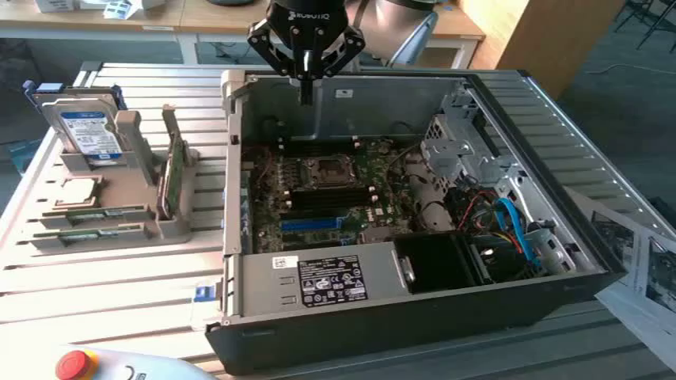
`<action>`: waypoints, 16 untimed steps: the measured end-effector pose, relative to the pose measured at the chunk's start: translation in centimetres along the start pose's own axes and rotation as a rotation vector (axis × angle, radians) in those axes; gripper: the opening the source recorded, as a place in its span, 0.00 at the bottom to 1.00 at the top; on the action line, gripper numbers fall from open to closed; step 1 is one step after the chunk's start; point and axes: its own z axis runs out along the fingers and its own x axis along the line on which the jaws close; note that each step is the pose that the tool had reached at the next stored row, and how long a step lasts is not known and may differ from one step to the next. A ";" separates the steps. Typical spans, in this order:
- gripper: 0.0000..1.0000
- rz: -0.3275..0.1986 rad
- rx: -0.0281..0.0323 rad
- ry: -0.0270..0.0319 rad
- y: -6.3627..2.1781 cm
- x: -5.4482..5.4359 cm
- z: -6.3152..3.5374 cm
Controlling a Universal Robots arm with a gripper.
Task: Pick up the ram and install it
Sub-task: 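Reach for the ram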
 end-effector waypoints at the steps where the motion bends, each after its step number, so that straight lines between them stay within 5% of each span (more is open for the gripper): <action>1: 0.10 0.000 0.0000 0.0000 0.00 0.0 0.00; 16: 0.10 0.000 0.0001 0.0000 0.00 0.1 0.00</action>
